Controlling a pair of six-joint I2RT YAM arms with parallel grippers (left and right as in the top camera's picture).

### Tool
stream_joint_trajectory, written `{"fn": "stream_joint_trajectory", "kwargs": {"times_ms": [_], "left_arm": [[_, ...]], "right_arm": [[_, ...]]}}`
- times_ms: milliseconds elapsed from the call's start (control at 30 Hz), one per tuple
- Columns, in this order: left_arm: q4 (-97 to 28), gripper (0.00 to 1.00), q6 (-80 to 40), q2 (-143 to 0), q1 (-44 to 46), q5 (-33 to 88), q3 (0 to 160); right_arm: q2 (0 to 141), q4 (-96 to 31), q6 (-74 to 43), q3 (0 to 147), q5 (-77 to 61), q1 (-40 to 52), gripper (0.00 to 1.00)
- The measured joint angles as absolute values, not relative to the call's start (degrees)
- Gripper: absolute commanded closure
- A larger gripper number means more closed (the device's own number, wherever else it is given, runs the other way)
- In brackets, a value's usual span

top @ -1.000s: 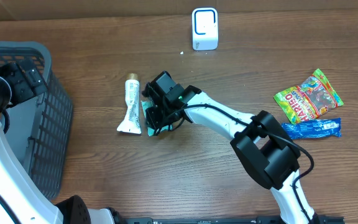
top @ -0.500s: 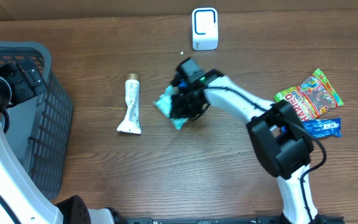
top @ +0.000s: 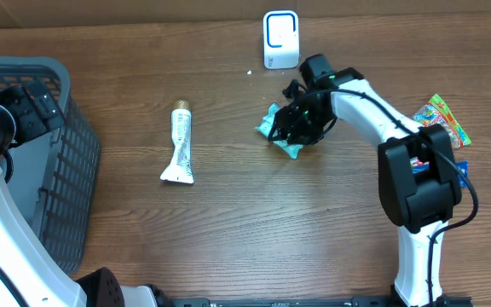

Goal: Scan the item barcode
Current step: 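Grasp the wipes pack and drag it right with the right gripper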

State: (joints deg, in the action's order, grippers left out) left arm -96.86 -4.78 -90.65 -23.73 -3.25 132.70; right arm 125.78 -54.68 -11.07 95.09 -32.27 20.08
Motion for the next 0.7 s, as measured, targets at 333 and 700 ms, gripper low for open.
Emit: {"fn": "stream_joint_trajectory", "kwargs": {"times_ms": [333,700], "left_arm": [[-96.9,0.0,-4.8,-90.7,-23.7,-3.2,132.7],[-96.9,0.0,-4.8,-90.7,-23.7,-3.2,132.7]], "right_arm": [[125.4,-54.1,-10.4,95.4,-30.9,27.2,0.29],[125.4,-59.4,-10.5,94.8,-12.2,27.1,0.33]]}}
